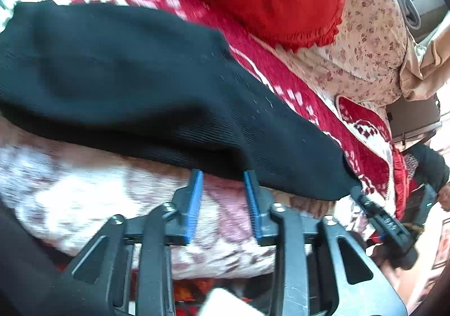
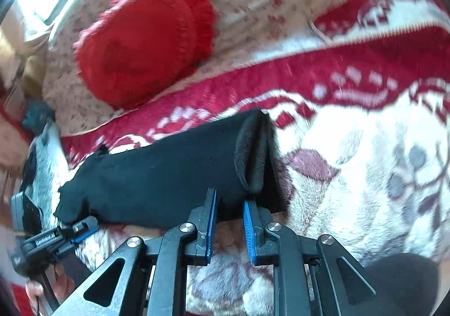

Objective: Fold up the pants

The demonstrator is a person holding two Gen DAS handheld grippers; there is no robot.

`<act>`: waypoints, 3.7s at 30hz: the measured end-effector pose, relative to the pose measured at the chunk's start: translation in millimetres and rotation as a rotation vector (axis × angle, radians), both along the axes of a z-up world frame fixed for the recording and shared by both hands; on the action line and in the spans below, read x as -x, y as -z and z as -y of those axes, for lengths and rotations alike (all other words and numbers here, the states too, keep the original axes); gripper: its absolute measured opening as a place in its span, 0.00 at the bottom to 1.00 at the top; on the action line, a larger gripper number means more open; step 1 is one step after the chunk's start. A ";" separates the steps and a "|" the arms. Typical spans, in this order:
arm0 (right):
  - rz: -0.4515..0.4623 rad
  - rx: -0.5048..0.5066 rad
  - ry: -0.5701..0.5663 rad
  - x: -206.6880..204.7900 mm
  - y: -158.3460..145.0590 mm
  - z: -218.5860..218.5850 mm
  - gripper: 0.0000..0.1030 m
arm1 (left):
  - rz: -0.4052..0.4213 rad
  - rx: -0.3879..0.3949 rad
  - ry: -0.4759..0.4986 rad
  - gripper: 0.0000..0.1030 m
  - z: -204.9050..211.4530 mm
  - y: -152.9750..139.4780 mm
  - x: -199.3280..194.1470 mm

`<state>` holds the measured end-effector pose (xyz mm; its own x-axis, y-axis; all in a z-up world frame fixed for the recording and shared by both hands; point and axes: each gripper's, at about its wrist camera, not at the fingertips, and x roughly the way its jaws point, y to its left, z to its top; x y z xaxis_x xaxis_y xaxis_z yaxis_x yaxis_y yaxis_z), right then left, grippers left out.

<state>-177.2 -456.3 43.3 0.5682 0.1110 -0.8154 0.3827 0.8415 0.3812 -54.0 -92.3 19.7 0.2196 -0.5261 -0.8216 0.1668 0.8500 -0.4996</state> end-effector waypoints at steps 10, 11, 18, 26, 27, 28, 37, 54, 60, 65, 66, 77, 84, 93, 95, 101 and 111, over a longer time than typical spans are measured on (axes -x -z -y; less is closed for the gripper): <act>0.136 0.010 -0.410 -74.7 -21.4 -121.8 0.16 | 0.075 -0.160 -0.238 0.37 -97.1 -2.7 -42.0; 0.129 0.005 -0.459 -87.7 -17.0 -140.3 0.16 | 0.073 -0.177 -0.260 0.37 -106.2 -0.9 -46.5; 0.038 0.187 -0.622 -130.9 21.4 -220.3 0.16 | 0.050 -0.223 -0.378 0.37 -165.2 14.9 -89.7; 0.044 0.188 -0.714 -122.8 9.9 -226.4 0.20 | 0.058 -0.168 -0.398 0.37 -188.1 4.5 -90.8; 0.062 0.147 -0.682 -128.4 5.1 -216.0 0.21 | 0.065 -0.172 -0.412 0.37 -192.0 2.0 -88.5; 0.072 0.134 -0.653 -137.3 3.1 -212.8 0.21 | 0.071 -0.174 -0.425 0.38 -194.8 -0.3 -86.5; 0.015 0.127 -0.583 -224.1 25.3 -213.1 0.24 | 0.087 -0.257 -0.441 0.54 -194.2 11.1 -90.7; 0.076 0.187 -0.573 -195.7 -7.0 -211.2 0.12 | 0.181 -0.417 -0.427 0.54 -181.8 2.8 -90.6; 0.097 0.137 -0.590 -162.9 -13.2 -216.8 0.13 | 0.240 -0.419 -0.401 0.54 -167.1 -16.8 -72.4; 0.077 0.131 -0.618 -151.1 -7.6 -226.6 0.13 | 0.265 -0.425 -0.366 0.54 -149.0 -23.2 -60.9; 0.073 0.129 -0.620 -150.6 -6.0 -226.7 0.13 | 0.266 -0.426 -0.361 0.54 -146.3 -22.9 -59.8; -0.002 0.142 -0.645 -150.2 30.4 -239.6 0.17 | 0.223 -0.435 -0.307 0.54 -120.3 0.7 -57.9; -0.008 0.147 -0.627 -146.4 21.1 -230.5 0.20 | 0.205 -0.445 -0.284 0.54 -108.9 7.8 -52.9; -0.018 0.142 -0.531 -142.0 15.5 -182.3 0.24 | 0.205 -0.366 -0.157 0.54 -57.9 -2.6 -28.3; -0.028 0.146 -0.513 -140.7 16.1 -172.8 0.25 | 0.196 -0.363 -0.121 0.54 -43.3 -0.3 -21.8; -0.046 0.198 -0.516 -133.5 5.2 -148.0 0.27 | 0.141 -0.280 -0.009 0.55 -1.1 -1.3 -3.8; -0.096 0.274 -0.402 -101.3 -9.4 -52.1 0.31 | 0.047 -0.185 0.177 0.63 94.7 9.1 31.3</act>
